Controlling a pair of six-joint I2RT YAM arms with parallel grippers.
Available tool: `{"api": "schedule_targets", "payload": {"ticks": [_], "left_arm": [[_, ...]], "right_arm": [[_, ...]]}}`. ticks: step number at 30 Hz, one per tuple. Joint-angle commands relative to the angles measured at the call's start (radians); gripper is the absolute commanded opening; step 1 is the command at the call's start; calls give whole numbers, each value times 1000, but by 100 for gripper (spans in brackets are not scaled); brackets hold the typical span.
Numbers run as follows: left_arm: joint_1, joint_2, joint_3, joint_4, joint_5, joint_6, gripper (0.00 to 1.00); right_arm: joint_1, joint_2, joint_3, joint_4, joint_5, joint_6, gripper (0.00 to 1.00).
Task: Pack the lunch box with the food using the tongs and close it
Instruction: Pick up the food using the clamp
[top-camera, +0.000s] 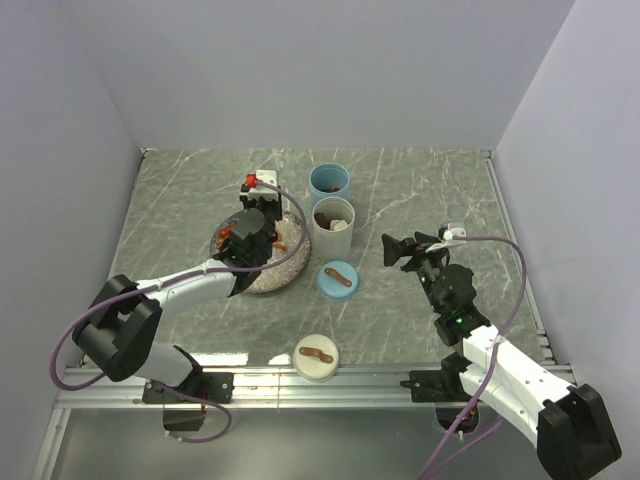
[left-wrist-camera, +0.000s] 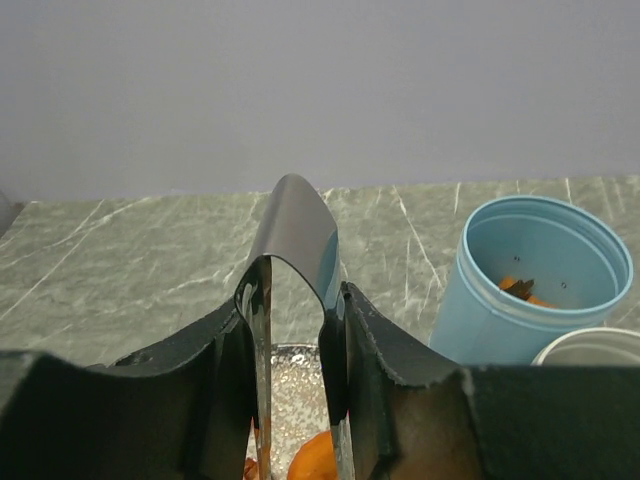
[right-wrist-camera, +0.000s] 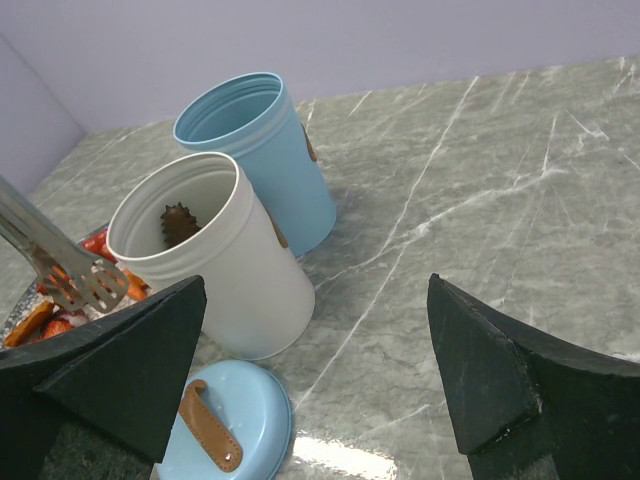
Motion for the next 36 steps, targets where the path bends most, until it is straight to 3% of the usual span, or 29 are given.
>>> {"api": "schedule_targets", "payload": {"ticks": [1,22,36], "left_arm": [[-1,-2,-3,140,-28,-5,41],[32,167,23,247,-5,23,46],[61,228,26,313,30,38,44]], "right_arm": [[-6,-5,30,24,-5,-3,98],[-6,-7,25,31,-13,-5,98],[-6,5,27,41,-22,-8,98]]}}
